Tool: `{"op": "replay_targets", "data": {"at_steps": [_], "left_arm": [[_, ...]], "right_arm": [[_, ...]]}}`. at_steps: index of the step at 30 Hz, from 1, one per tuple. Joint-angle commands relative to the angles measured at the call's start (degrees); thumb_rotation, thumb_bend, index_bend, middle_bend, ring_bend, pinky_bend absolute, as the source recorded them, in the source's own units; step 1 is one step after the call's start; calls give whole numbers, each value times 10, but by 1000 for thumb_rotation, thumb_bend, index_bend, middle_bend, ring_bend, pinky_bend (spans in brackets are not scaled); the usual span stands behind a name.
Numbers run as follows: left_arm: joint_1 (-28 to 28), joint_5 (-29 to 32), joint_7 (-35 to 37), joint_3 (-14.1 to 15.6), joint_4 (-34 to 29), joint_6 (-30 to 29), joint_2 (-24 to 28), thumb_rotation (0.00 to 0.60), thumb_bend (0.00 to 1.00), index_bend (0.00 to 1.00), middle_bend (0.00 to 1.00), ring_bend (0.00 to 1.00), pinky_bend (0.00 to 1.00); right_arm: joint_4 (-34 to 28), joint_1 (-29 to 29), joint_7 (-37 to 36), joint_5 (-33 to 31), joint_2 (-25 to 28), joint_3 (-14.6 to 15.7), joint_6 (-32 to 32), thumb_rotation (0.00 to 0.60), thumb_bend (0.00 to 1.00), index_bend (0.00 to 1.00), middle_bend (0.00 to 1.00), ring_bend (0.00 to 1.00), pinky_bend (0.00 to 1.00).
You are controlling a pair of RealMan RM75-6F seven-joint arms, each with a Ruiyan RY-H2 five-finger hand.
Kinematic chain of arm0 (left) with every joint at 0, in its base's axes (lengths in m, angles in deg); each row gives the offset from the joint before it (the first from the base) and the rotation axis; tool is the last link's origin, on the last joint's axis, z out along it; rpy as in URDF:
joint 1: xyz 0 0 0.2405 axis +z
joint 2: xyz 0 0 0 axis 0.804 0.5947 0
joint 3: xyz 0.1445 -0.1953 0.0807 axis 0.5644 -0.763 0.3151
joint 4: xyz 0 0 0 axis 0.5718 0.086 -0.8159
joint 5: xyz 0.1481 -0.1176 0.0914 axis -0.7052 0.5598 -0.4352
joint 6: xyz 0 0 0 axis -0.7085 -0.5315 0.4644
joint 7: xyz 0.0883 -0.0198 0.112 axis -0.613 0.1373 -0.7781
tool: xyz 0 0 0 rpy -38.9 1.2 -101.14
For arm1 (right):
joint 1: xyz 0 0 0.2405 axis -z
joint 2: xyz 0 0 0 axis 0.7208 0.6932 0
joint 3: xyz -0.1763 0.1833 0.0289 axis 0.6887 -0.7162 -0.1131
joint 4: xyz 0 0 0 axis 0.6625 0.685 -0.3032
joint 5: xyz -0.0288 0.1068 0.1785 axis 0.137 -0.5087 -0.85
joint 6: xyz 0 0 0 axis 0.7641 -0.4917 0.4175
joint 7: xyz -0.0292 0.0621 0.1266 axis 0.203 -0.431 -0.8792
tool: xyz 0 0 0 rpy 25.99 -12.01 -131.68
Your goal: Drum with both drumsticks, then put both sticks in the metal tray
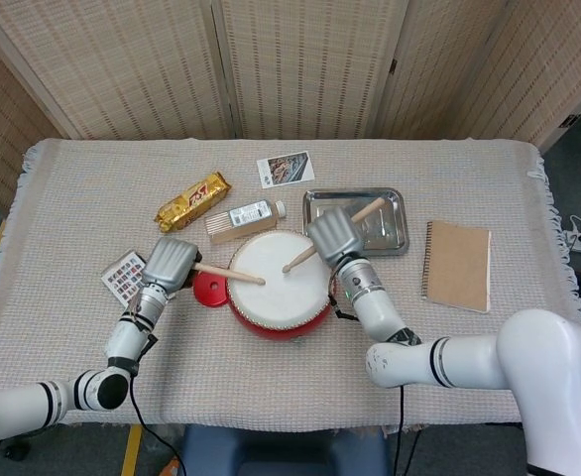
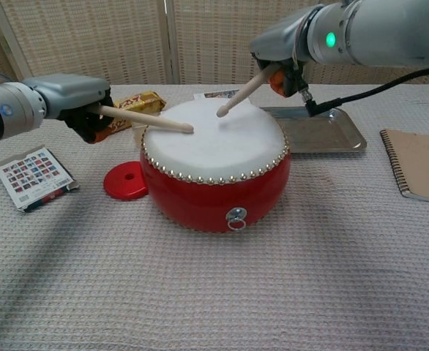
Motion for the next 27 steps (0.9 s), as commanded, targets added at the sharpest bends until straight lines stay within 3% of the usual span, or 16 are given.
{"op": "replay_targets", "data": {"at_steps": [1,10,16,19,23,27], "left_arm": [[-3,5,-11,3,-4,-15,1,600,752,960,1000,1000,1000],[9,-14,24,-15,-69,-41,50,600,751,960,1000,1000,1000],[-1,-3,11,0,-44,-28,24,600,751,960,1000,1000,1000],[-7,12,-1,9,-22,-19,5,600,752,959,1000,1000,1000],[-8,18,-7,7,-17,-31,4,600,751,959,1000,1000,1000],[1,7,10,-6,-47,-51,31,600,752,959,1000,1000,1000]], "right_arm": [[-13,9,-7,5,13,-13,-10,600,813,1000,1000,928,948],[62,-1,88,-34,-64,23,-10,600,813,1000,1000,926,947],[15,18,19,23,-24,-35,7,600,813,1000,1000,926,946],[-15,25,4,28,5,-50,3,600,813,1000,1000,926,947],[-15,28,12,21,8,-46,-4,600,813,1000,1000,926,946],[20,25,40,-1,-21,-27,-16,600,813,1000,1000,926,946]]}}
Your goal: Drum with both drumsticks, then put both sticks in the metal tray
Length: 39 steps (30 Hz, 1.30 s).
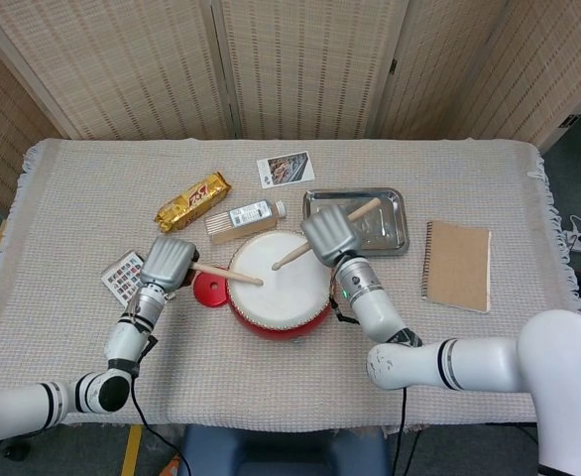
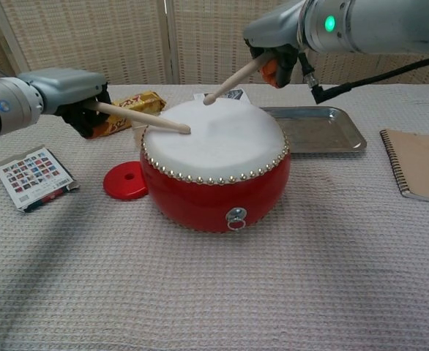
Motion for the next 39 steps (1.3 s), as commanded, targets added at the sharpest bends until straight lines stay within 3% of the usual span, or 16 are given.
{"op": "replay_targets", "data": {"at_steps": [1,4,7,11,16,24,30,34,39], "left_arm": [[9,-12,19,-12,-30,-17,28,600,752,959,1000,1000,1000],[12,-17,30,-16,-46,-18,41,600,752,959,1000,1000,1000],[11,-16,31,-14,-44,-13,39,600,751,958,1000,1000,1000],[2,-4,22,-3,-24,2,14,600,751,958,1000,1000,1000],[-7,12,3,7,2,10,-12,600,751,958,1000,1000,1000],[6,-14,23,-14,-47,-33,27,600,752,957,1000,1000,1000],[7,-17,24,-14,-56,-33,33,600,752,956,1000,1000,1000],[-5,14,2,5,-18,-3,-5,600,752,956,1000,1000,1000],[-9,29,-3,1,-4,-6,-17,600,752,956,1000,1000,1000]], "right_arm": [[41,-3,37,-24,-35,23,-11,600,813,1000,1000,926,946],[68,-8,66,-34,-59,34,-5,600,813,1000,1000,926,946],[62,-6,59,-20,-56,22,7,600,813,1000,1000,926,946],[11,7,21,9,-14,-9,22,600,813,1000,1000,926,947],[-29,21,0,7,25,-22,18,600,813,1000,1000,926,946],[41,22,23,-25,-25,8,-21,600,813,1000,1000,926,946],[62,18,37,-37,-44,13,-26,600,814,1000,1000,926,947],[2,30,-12,17,6,-26,-1,600,813,1000,1000,926,947],[-28,37,-21,28,32,-30,-1,600,813,1000,1000,926,946]]}}
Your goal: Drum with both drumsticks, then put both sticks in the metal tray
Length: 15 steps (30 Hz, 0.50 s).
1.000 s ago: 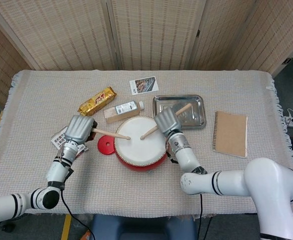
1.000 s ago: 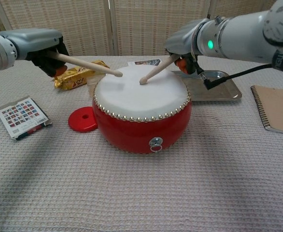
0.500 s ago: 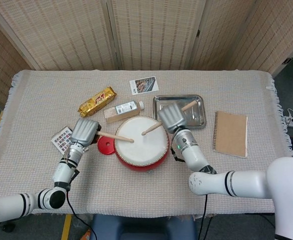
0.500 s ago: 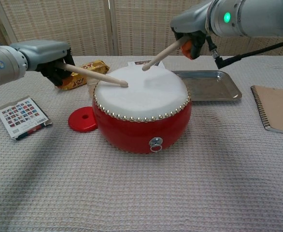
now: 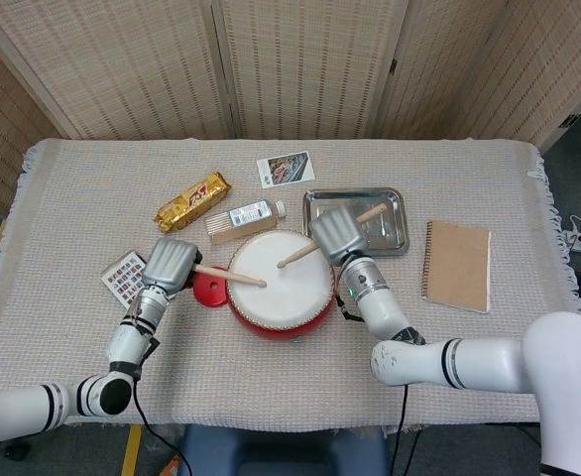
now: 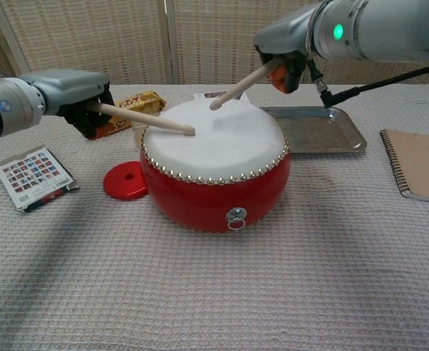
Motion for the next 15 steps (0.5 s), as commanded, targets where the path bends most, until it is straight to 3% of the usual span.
{"op": "replay_targets", "data": {"at_steps": [1,10,15], "left_arm": [[0,1,10,-8,-4,-7,0,600,753,956,1000,1000,1000],[12,-35,35,-24,-59,-33,46,600,752,955,1000,1000,1000],[5,-18,24,-12,-32,-13,23,600,751,954,1000,1000,1000]], "right_arm": [[-23,8,-12,14,21,-8,2,600,813,1000,1000,926,946],[57,-1,34,-28,-47,33,-22,600,813,1000,1000,926,947],[24,6,-6,-6,-21,-2,-10,600,813,1000,1000,926,947]]}}
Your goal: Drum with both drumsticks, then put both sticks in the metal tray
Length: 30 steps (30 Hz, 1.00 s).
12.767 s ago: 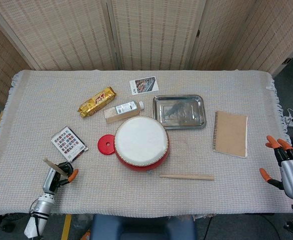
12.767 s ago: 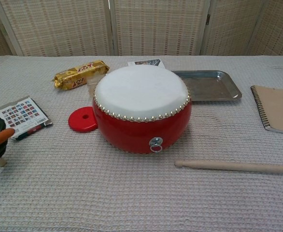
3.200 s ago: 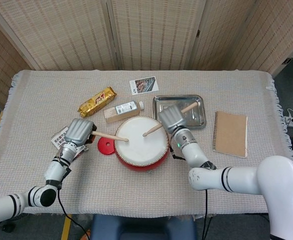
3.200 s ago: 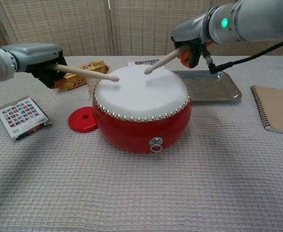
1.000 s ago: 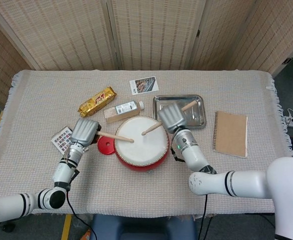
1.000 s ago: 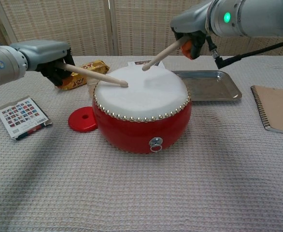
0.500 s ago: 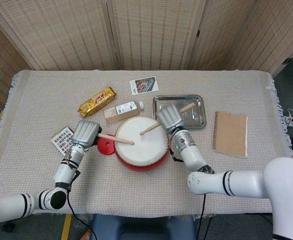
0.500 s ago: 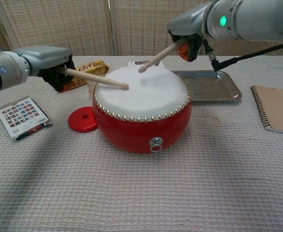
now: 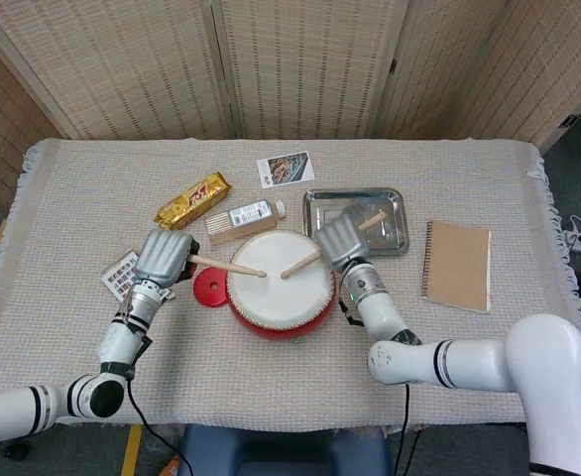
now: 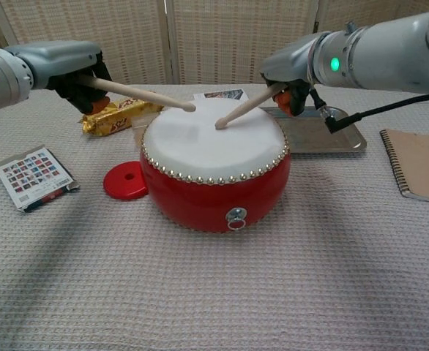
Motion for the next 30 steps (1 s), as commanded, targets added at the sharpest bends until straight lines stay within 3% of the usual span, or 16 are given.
{"op": "replay_targets", "data": {"at_steps": [1,7,16,20,25,30], "left_arm": [[-8,19,-11,12,31,21,-25,600,751,955,1000,1000,1000],[-14,27,-22,20,61,24,-52,600,751,954,1000,1000,1000],[2,-15,7,1,5,-10,-6,600,752,951,1000,1000,1000],[-1,-8,3,7,12,2,-17,600,751,950,1000,1000,1000],[-11,13,-11,20,52,27,-51,600,752,950,1000,1000,1000],[-12,20,-6,10,62,22,-53,600,752,948,1000,1000,1000]], "right_arm": [[-44,8,-36,29,38,-30,15,600,813,1000,1000,926,947],[-94,15,-46,38,77,-39,29,600,813,1000,1000,926,946],[-10,6,-2,-8,7,1,4,600,813,1000,1000,926,947],[-11,9,-24,4,10,-17,4,600,813,1000,1000,926,946],[-73,22,-61,47,64,-46,23,600,813,1000,1000,926,946],[-95,31,-69,54,85,-40,18,600,813,1000,1000,926,946]]}}
